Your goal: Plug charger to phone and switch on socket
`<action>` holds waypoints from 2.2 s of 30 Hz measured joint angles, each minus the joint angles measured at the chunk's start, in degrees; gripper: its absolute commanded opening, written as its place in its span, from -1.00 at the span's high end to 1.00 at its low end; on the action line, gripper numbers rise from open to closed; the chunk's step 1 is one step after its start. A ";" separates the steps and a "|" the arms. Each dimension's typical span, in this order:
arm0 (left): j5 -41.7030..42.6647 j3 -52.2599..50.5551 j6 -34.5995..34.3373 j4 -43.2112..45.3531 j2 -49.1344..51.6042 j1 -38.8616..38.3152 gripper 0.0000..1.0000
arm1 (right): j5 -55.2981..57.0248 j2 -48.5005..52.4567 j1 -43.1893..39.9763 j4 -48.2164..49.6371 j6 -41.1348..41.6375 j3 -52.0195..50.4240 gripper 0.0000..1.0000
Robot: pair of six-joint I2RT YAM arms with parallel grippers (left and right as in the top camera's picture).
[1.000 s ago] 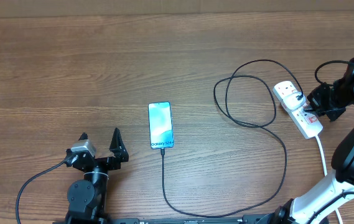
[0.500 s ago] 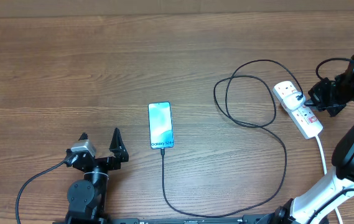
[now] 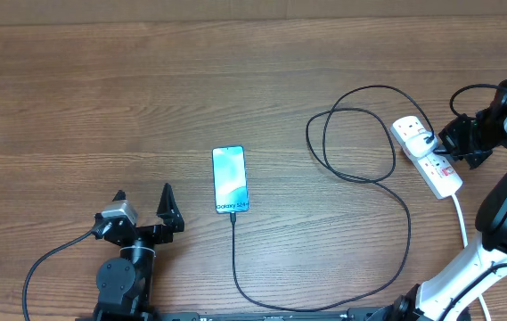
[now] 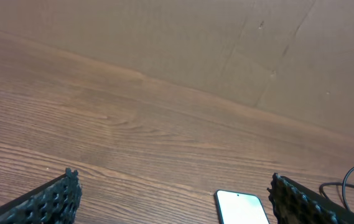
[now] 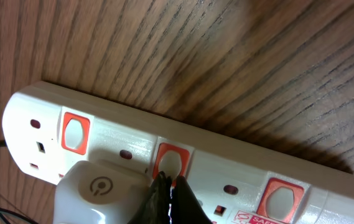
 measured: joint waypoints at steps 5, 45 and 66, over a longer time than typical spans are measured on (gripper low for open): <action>0.00 0.00 0.00 0.00 0.00 0.00 -0.99 | 0.09 0.35 0.09 0.26 0.00 0.00 0.93; 0.00 0.00 0.00 0.00 0.00 0.00 -0.99 | 10.14 -49.03 6.62 -2.05 2.62 12.68 0.92; 0.00 0.00 0.00 0.00 0.00 0.00 -0.99 | -8.92 -72.35 9.77 22.56 2.86 11.26 0.63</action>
